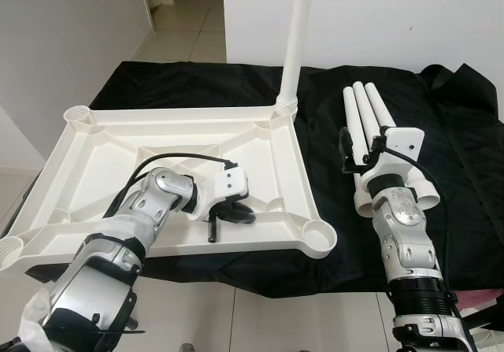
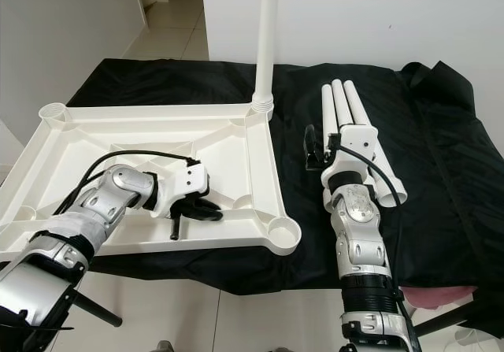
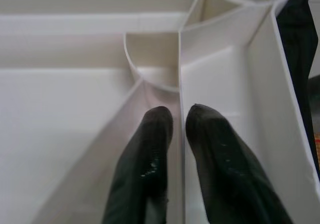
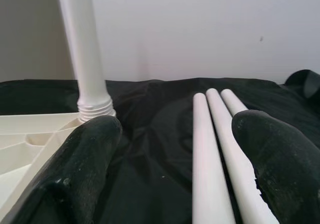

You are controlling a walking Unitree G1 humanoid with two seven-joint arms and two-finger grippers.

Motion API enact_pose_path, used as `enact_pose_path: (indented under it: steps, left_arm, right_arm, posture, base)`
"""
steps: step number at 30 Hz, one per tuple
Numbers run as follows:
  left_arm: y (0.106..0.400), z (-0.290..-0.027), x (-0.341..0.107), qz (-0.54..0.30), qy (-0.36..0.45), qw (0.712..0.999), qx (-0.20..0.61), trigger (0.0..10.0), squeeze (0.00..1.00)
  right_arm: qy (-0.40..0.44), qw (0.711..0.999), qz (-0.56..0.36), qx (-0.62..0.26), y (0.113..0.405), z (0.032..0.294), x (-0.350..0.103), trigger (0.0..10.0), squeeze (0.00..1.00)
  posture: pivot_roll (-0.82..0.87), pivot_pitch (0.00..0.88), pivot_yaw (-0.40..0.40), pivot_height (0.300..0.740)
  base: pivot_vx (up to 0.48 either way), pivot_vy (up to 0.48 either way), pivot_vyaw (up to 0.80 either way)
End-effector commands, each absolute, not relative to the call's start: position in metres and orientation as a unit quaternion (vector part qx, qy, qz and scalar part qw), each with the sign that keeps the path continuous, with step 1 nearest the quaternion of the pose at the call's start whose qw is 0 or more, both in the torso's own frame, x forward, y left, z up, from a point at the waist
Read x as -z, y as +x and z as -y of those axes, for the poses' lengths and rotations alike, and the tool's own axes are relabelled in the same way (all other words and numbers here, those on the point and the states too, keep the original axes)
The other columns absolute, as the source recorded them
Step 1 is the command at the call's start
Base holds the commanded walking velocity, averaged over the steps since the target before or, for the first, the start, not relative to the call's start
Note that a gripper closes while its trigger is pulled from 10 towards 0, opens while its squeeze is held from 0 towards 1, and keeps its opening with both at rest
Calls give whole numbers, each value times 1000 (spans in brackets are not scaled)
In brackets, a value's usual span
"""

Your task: Building children table

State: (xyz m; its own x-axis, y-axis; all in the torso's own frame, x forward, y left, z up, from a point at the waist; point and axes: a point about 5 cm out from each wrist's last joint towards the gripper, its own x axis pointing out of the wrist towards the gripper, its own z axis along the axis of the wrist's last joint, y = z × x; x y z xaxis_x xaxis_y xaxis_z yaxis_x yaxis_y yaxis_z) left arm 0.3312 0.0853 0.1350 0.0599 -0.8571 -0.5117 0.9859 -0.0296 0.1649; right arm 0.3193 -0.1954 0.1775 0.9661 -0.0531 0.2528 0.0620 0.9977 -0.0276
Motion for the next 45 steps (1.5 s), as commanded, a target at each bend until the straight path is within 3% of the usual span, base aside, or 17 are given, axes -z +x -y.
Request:
enact_pose_path:
  steps: [1, 6, 7, 8, 9, 13, 15, 20, 32, 45]
  left_arm:
    - [337, -89, -141, -109, 244, 727, 632, 10000, 1000]
    - [338, -94, -155, -78, 246, 742, 618, 10000, 1000]
    - [338, -95, -160, -68, 243, 748, 614, 10000, 737]
    - [338, -95, -160, -68, 243, 748, 614, 10000, 737]
    - [338, -96, -166, -55, 237, 755, 609, 10000, 0]
    - [339, -97, -179, -24, 212, 783, 585, 10000, 0]
    - [342, -96, -194, 11, 169, 826, 538, 10000, 0]
    - [343, -93, -206, 30, 102, 868, 486, 10000, 0]
    - [335, -91, -206, 31, 76, 889, 450, 10000, 0]
    - [324, -83, -210, 28, 32, 902, 429, 10000, 0]
  right_arm:
    - [-17, 992, 118, 43, 318, 198, -172, 10000, 0]
    - [-3, 991, 115, 70, 316, 200, -168, 10000, 0]
    - [2, 990, 114, 79, 315, 201, -167, 10000, 0]
    - [2, 990, 114, 79, 315, 201, -167, 10000, 0]
    - [7, 990, 111, 91, 314, 201, -165, 10000, 0]
    - [12, 989, 102, 110, 311, 199, -158, 10000, 0]
    - [31, 990, 84, 111, 307, 195, -149, 10000, 0]
    - [42, 990, 64, 118, 299, 191, -137, 10000, 0]
    - [49, 989, 23, 141, 288, 192, -117, 10000, 0]
    - [35, 995, -28, 89, 291, 181, -96, 10000, 0]
  posture:
    - [-50, 0, 41, 740]
    - [-48, 0, 36, 740]
    - [-44, 0, 32, 740]
    - [-44, 0, 32, 740]
    - [-43, 0, 32, 740]
    - [-40, 4, 27, 740]
    - [-38, 6, 26, 740]
    - [-31, 13, 20, 740]
    - [-29, 22, 7, 740]
    - [-23, 10, -14, 740]
  base:
    - [0, 0, 0]
    - [0, 0, 0]
    - [0, 0, 0]
    - [0, 0, 0]
    - [0, 0, 0]
    - [0, 0, 0]
    - [0, 0, 0]
    - [0, 0, 0]
    - [0, 0, 0]
    - [0, 0, 0]
